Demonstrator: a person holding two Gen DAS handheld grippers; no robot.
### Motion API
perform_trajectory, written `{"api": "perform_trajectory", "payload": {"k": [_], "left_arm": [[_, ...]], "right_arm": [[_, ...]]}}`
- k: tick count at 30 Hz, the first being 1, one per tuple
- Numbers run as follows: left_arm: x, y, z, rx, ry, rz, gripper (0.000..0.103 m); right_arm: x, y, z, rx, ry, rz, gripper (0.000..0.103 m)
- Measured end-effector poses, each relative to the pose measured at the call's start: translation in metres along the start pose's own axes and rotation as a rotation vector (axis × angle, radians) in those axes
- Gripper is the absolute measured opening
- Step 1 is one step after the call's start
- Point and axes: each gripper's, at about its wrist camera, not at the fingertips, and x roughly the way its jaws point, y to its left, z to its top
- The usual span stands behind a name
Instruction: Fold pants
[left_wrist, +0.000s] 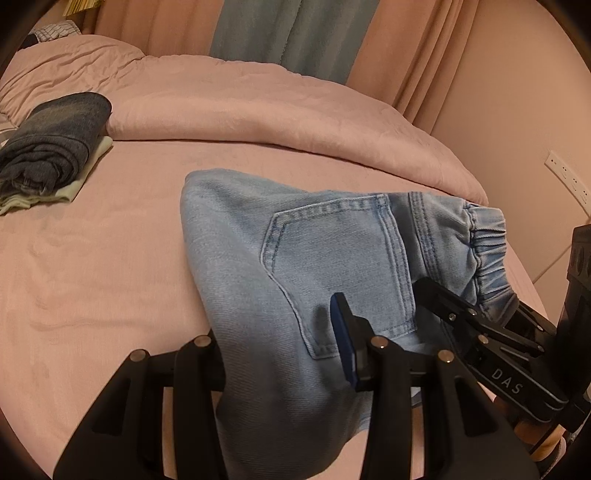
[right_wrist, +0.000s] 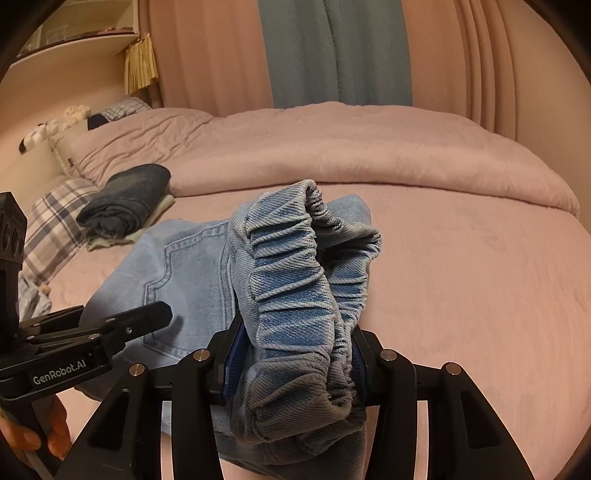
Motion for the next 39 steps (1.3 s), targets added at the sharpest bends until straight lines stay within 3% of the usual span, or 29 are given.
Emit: {"api": "perform_trajectory", "payload": {"k": [12, 22, 39], "left_arm": [[0.033, 0.010, 0.024, 0.001, 0.006, 0.012, 0.041], [0.066, 0.022, 0.022, -0.024, 0.068, 0.029, 0.041], [0.072, 0.019, 0.024, 0.014, 0.087, 0.067, 0.043]], "right_arm": [[0.033, -0.003, 0.023, -0.022, -0.008, -0.006, 0.049], [0.067, -0.013, 0.021, -0.011, 0.058, 0.000, 0.049], [0.084, -0.029, 0.023, 0.026, 0.113, 0.019, 0.049]]}}
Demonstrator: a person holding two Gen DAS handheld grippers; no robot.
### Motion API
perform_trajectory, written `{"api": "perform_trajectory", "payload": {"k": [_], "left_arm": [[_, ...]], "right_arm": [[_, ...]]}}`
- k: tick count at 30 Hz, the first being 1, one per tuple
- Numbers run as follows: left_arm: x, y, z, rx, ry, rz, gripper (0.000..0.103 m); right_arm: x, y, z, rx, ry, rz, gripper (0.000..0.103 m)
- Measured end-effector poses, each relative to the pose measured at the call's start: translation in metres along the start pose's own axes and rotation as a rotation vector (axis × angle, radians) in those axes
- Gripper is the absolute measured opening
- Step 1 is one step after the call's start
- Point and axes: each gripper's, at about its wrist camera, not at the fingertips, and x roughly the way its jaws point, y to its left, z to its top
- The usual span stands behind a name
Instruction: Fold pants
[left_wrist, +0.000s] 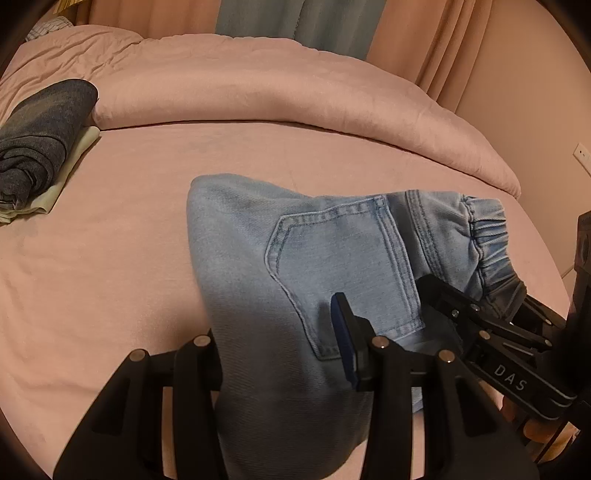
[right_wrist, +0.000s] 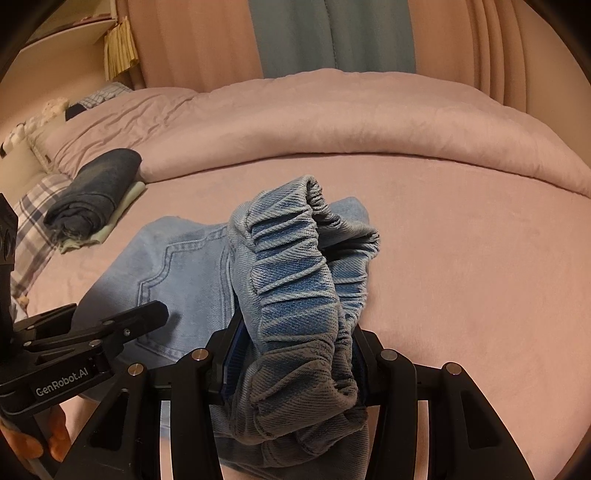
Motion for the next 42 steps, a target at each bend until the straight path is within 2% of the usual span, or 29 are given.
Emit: {"api": "perform_trajectory", "payload": {"k": [42], "left_arm": [[0.009, -0.001, -0.001, 0.022, 0.028, 0.042, 0.046]], "right_arm": [[0.012, -0.008, -0.003, 0.054, 0.032, 0.016, 0.051]]}}
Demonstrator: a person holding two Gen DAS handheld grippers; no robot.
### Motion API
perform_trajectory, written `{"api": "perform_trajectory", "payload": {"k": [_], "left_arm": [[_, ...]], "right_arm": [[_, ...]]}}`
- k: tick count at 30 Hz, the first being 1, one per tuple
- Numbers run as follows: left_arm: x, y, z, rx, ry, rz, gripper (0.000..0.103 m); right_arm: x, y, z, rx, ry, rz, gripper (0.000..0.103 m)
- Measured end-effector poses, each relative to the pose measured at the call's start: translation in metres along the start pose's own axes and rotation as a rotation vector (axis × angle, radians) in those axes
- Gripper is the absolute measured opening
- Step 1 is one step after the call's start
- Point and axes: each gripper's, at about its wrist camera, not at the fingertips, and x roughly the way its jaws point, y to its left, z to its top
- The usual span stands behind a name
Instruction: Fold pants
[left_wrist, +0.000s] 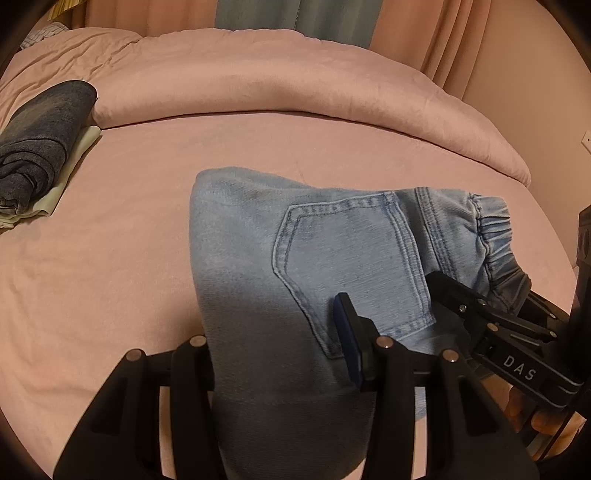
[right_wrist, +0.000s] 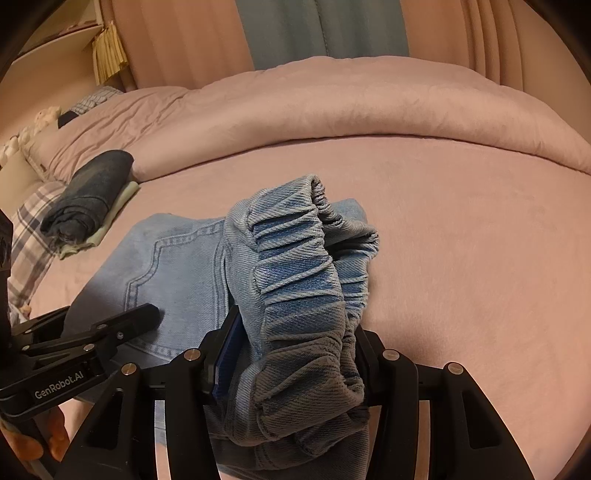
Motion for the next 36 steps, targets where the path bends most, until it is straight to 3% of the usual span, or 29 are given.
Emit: {"api": "perform_trajectory", "payload": {"k": [36], "left_arm": [[0.010, -0.003, 0.004, 0.001, 0.065, 0.061, 0.056]], "right_arm": [[0.013, -0.012, 0.006, 0.073, 0.067, 0.039, 0.057]]}}
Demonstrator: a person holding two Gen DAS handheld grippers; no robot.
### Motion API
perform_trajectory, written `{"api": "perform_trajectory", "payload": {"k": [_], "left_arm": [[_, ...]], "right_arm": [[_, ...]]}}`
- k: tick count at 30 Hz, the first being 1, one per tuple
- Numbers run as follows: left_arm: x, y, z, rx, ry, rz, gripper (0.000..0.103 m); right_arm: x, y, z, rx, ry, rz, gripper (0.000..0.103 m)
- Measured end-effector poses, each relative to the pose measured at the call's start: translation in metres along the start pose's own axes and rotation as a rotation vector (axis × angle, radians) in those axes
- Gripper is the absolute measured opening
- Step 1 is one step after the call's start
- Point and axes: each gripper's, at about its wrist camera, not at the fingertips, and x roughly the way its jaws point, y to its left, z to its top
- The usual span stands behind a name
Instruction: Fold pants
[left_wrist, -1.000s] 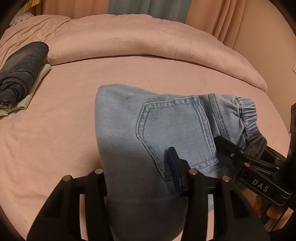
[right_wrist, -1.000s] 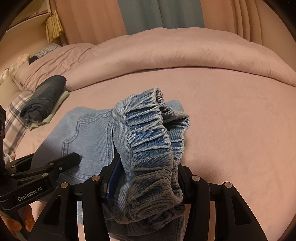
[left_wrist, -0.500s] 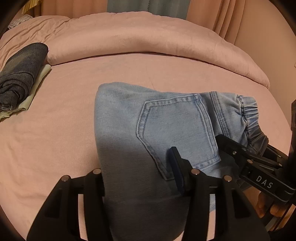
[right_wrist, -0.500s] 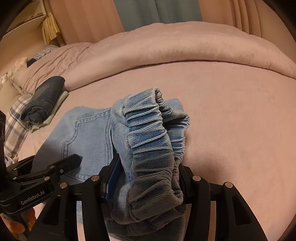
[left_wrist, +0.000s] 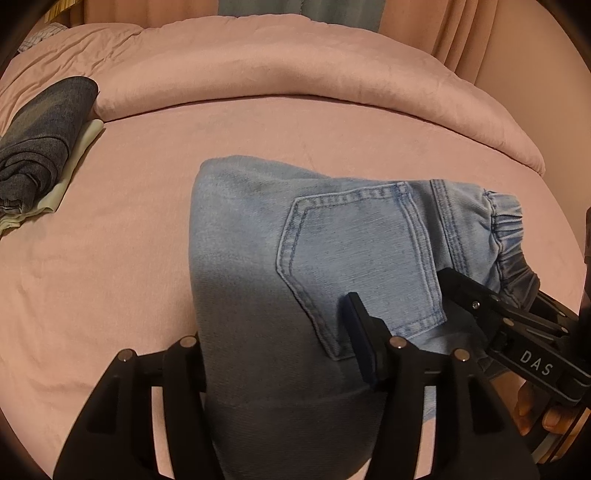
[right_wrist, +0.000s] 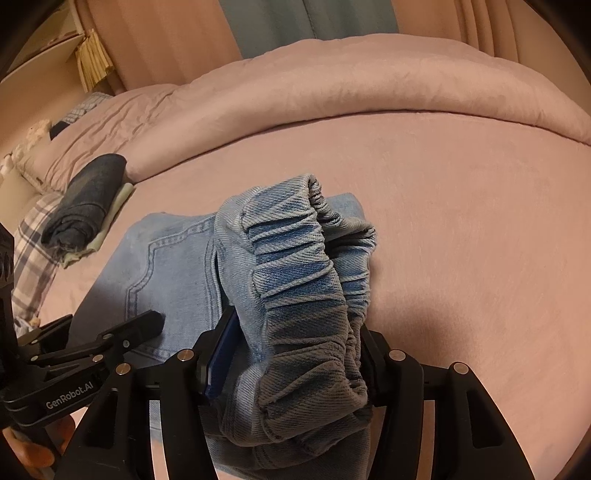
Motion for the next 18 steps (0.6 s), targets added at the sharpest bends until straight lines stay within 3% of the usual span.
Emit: {"api": "perform_trajectory", "payload": {"k": [7, 14, 18], "left_arm": [[0.001, 0.000, 0.001, -0.009, 0.013, 0.015, 0.063], [0.002, 0.002, -0.002, -0.015, 0.020, 0.051, 0.075], [0.002, 0.001, -0.002, -0.016, 0.024, 0.058, 0.076]], "right_arm": [[0.000, -0.003, 0.001, 0.005, 0.019, -0.002, 0.060], [0.000, -0.008, 0.000, 0.014, 0.041, -0.027, 0.075], [-0.001, -0.010, 0.000, 0.023, 0.049, -0.028, 0.076]]}}
